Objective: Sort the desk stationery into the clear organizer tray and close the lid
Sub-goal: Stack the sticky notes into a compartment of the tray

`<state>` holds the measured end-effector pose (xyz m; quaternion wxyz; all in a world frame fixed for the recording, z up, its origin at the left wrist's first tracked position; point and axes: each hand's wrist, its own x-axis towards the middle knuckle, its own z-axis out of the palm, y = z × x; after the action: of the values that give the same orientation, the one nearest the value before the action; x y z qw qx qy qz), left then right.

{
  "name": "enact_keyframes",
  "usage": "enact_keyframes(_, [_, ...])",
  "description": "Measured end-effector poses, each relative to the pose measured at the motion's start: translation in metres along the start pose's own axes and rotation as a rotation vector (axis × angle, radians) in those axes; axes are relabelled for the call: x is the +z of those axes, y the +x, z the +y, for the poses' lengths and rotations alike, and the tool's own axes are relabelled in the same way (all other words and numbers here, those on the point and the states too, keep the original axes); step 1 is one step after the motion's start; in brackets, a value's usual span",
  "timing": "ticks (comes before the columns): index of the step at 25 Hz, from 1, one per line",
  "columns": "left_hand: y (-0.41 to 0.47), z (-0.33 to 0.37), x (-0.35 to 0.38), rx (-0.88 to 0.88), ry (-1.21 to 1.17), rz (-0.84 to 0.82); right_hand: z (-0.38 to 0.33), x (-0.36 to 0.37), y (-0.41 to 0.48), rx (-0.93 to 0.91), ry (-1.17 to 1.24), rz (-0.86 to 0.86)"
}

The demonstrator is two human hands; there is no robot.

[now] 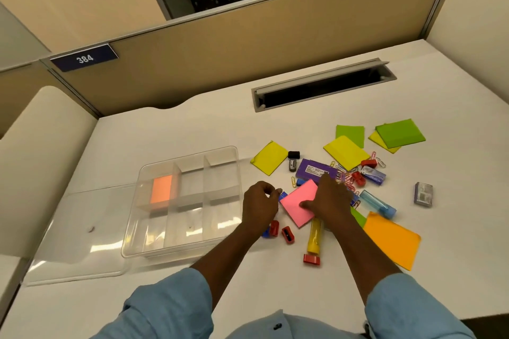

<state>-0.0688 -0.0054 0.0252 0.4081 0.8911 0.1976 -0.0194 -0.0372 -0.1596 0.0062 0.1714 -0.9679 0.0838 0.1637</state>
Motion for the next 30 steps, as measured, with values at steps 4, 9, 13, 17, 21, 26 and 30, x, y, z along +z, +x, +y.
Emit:
enact_keyframes(4, [0.028,0.017,-0.001,0.009,0.078,0.076,0.01,-0.018,0.017,-0.042,0.189,-0.134])
enact_keyframes(9, [0.078,0.031,-0.002,0.027,0.178,0.071,0.027,-0.049,0.035,-0.1,0.577,-0.183])
enact_keyframes(13, [0.112,0.034,0.004,0.05,0.319,-0.014,0.034,-0.059,0.043,-0.09,0.711,-0.2])
enact_keyframes(17, [0.14,0.037,0.012,0.024,0.5,-0.121,0.037,-0.057,0.053,-0.052,0.801,-0.21])
enact_keyframes(21, [0.152,0.038,0.019,-0.089,0.721,-0.252,0.036,-0.052,0.059,-0.029,0.881,-0.216])
enact_keyframes(26, [0.159,0.032,0.022,-0.103,0.75,-0.232,0.035,-0.048,0.067,-0.013,0.902,-0.192])
enact_keyframes(30, [0.161,0.032,0.019,-0.148,0.795,-0.216,0.027,-0.047,0.066,-0.013,0.938,-0.22])
